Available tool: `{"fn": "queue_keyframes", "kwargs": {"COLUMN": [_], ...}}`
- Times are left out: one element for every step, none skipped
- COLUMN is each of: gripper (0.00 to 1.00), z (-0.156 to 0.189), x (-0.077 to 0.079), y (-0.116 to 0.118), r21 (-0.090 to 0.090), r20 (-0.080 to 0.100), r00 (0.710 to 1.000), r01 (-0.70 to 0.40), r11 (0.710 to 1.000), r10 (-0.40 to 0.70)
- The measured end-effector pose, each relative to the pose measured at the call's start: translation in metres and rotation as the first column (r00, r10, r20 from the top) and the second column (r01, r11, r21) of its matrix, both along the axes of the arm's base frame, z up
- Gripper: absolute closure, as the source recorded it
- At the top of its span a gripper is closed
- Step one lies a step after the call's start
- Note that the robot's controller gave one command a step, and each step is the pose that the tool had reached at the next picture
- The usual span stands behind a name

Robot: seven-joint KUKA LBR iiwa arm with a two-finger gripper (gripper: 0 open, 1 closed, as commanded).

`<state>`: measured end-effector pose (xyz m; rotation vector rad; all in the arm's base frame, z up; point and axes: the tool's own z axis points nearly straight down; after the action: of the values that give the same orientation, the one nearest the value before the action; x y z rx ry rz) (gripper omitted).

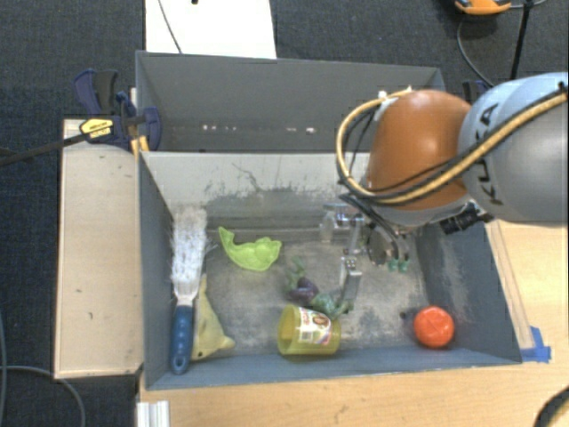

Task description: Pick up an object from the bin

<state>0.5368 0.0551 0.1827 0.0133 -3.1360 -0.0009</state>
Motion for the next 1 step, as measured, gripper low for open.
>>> {"fn": "queue_keyframes", "kwargs": {"gripper": [0.0], "z": [0.0044], "x": [0.0017], "y": [-0.0003], "r21": [0.001], "r20": [0.008], "r00": [1.0], "r01": [0.001], "r11": [1.0], "r10": [-0.001]}}
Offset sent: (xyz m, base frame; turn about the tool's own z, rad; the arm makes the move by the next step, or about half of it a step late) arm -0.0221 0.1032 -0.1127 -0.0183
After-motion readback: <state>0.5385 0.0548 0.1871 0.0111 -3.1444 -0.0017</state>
